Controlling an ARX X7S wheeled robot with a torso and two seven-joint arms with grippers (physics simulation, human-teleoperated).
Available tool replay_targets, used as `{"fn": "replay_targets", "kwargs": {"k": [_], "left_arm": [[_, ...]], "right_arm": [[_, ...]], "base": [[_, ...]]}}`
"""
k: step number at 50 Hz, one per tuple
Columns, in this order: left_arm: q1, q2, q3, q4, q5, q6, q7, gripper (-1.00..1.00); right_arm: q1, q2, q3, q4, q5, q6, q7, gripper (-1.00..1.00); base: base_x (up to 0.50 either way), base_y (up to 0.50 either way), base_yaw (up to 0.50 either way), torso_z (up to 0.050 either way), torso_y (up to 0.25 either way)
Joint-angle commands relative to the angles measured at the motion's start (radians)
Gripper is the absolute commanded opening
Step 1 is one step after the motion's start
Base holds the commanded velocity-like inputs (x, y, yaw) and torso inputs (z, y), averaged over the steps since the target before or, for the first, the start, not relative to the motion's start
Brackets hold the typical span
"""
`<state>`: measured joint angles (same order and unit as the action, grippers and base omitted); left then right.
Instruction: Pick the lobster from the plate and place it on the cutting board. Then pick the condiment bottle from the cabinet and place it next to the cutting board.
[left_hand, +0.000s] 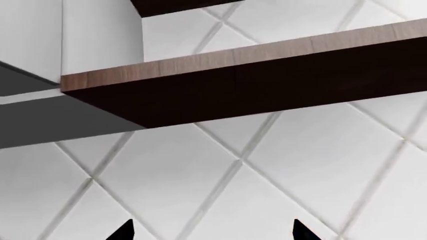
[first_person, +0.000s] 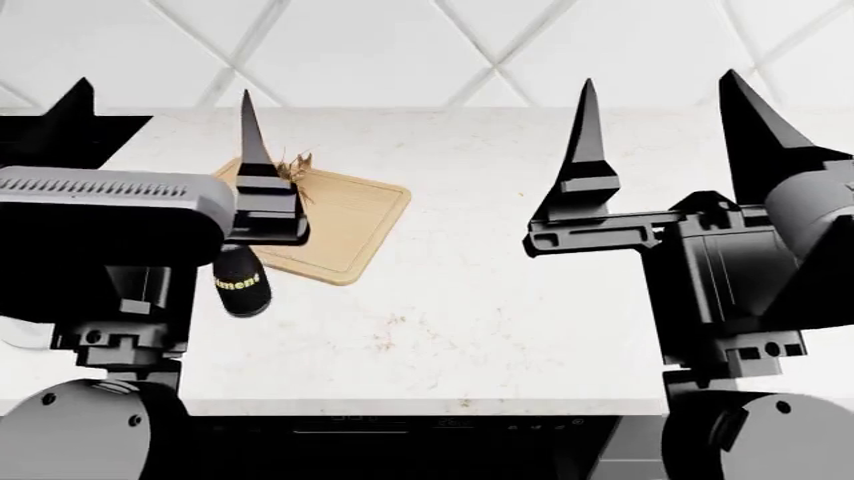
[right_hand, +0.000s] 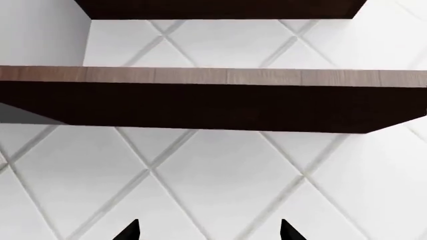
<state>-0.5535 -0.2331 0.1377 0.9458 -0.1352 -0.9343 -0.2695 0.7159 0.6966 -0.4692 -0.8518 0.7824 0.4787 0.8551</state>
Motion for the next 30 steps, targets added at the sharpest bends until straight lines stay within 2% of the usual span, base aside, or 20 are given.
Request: {"fn": "replay_targets", "kwargs": {"k": [1, 30], "left_arm": [[-0.040, -0.003, 0.005, 0.018, -0.009, -0.029, -0.003, 1.00], [-0.068, 0.000, -0.009, 0.050, -0.045, -0.056, -0.016, 1.00]], "right_arm": [[0.064, -0.012, -0.004, 0.001, 0.010, 0.030, 0.000, 1.00], [0.069, -0.002, 0.008, -0.029, 0.032, 0.026, 0.017, 1.00]], "base": [[0.00, 0.00, 0.00, 0.000, 0.000], [0.00, 0.00, 0.00, 0.000, 0.000]]}}
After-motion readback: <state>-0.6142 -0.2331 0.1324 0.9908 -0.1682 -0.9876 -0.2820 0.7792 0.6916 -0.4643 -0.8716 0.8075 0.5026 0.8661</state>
